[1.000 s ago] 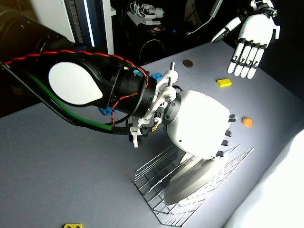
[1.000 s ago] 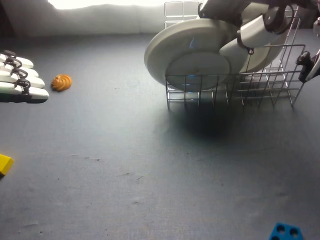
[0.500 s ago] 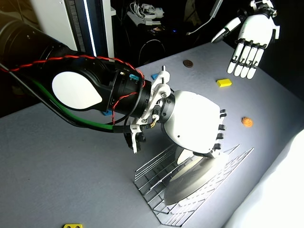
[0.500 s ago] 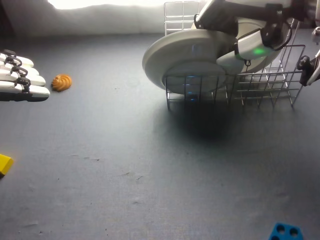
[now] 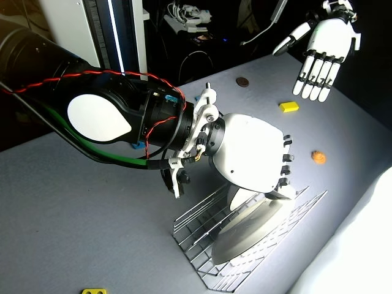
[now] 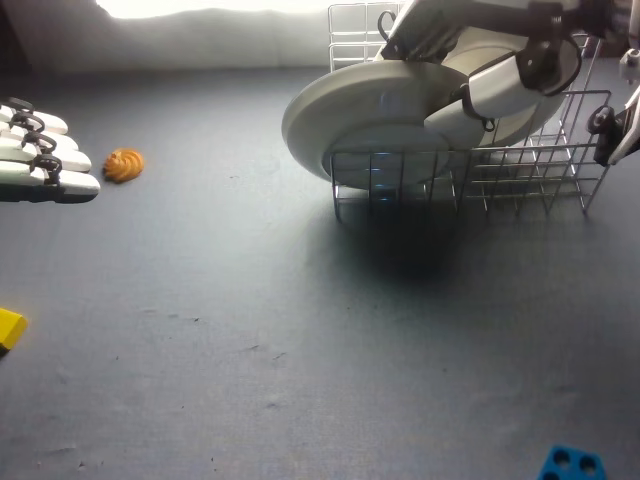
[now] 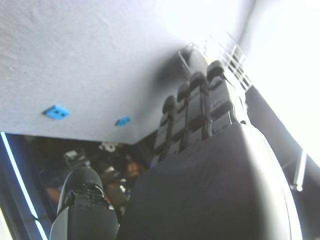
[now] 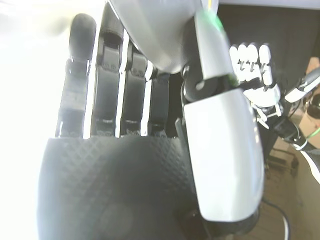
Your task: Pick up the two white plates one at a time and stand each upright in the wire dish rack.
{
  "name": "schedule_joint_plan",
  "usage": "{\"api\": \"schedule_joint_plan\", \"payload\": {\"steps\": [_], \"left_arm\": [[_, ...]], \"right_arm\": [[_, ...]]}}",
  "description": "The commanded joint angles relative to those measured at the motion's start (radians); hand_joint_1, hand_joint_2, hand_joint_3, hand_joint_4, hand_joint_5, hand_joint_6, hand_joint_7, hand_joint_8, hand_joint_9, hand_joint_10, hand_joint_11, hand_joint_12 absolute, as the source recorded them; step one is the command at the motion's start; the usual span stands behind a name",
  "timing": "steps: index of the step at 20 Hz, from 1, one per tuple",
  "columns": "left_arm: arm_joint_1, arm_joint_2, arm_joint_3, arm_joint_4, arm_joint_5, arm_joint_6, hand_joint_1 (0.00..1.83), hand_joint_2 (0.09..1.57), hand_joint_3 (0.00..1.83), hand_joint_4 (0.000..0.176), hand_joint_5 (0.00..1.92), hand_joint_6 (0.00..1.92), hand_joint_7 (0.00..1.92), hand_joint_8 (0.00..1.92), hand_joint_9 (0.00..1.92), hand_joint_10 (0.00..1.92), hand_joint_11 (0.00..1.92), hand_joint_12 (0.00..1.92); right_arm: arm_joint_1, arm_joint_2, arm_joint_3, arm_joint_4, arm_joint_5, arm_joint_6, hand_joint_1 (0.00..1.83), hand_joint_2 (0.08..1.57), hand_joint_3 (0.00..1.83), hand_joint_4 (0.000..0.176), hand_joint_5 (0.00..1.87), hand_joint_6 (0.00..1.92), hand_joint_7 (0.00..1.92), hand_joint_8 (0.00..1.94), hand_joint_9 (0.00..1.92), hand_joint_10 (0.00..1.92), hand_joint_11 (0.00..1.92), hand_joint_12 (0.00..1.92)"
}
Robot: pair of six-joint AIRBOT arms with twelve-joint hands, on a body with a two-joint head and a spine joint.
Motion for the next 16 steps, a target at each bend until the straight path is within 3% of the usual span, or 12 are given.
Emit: {"api": "schedule_joint_plan", "payload": {"steps": [1,5,8,10,12,13,14,16], "left_arm": [[-0.011,0.004,-0.004,-0.067,-0.034,0.012,0.00,1.03,0.00,0.000,0.03,0.00,0.02,0.00,0.03,0.00,0.01,0.01],[-0.015,0.010,-0.024,-0.066,-0.036,0.041,0.00,1.03,0.00,0.000,0.03,0.00,0.03,0.00,0.03,0.00,0.00,0.00],[-0.025,0.011,-0.029,-0.066,-0.043,0.042,0.00,1.05,0.00,0.000,0.07,0.02,0.07,0.02,0.05,0.01,0.01,0.00],[-0.032,0.013,-0.045,-0.052,-0.052,0.067,0.00,1.03,0.00,0.000,0.04,0.00,0.04,0.00,0.03,0.00,0.00,0.00],[-0.049,0.014,-0.074,-0.005,-0.052,0.073,0.00,1.03,0.00,0.000,0.03,0.00,0.04,0.00,0.04,0.00,0.01,0.01],[-0.065,0.016,-0.102,0.024,-0.052,0.073,0.00,1.02,0.00,0.000,0.09,0.01,0.10,0.01,0.11,0.00,0.00,0.26],[-0.078,0.016,-0.115,0.035,-0.054,0.073,0.00,1.02,0.00,0.000,0.12,0.01,0.14,0.01,0.15,0.00,0.00,0.38],[-0.111,0.018,-0.152,0.039,-0.055,0.058,0.00,1.02,0.00,0.000,0.14,0.01,0.15,0.01,0.14,0.00,0.00,0.40]], "right_arm": [[0.020,0.009,-0.001,0.010,0.100,-0.004,1.20,1.01,0.00,0.000,0.86,0.02,0.97,0.01,0.93,0.11,0.44,1.22],[0.038,0.014,-0.001,0.009,0.108,-0.017,1.13,0.99,0.00,0.000,0.78,0.00,0.87,0.00,0.85,0.06,0.31,1.29],[0.049,0.016,-0.001,0.009,0.115,-0.017,1.06,1.06,0.02,0.000,0.62,0.00,0.72,0.00,0.71,0.00,0.15,1.37],[0.056,0.020,-0.003,0.001,0.128,-0.017,1.11,0.99,0.00,0.000,0.69,0.03,0.77,0.02,0.76,0.02,0.21,1.32],[0.060,0.026,-0.009,-0.017,0.145,-0.017,1.08,1.00,0.00,0.000,0.66,0.01,0.74,0.00,0.73,0.01,0.16,1.31],[0.063,0.032,-0.016,-0.038,0.157,-0.017,1.08,1.02,0.00,0.000,0.65,0.00,0.73,0.00,0.72,0.00,0.14,1.32],[0.065,0.036,-0.021,-0.051,0.167,-0.017,1.10,1.00,0.00,0.000,0.65,0.01,0.73,0.00,0.73,0.01,0.14,1.33],[0.069,0.062,-0.053,-0.080,0.213,-0.056,1.11,0.98,0.00,0.000,0.66,0.01,0.74,0.01,0.74,0.01,0.16,1.33]]}}
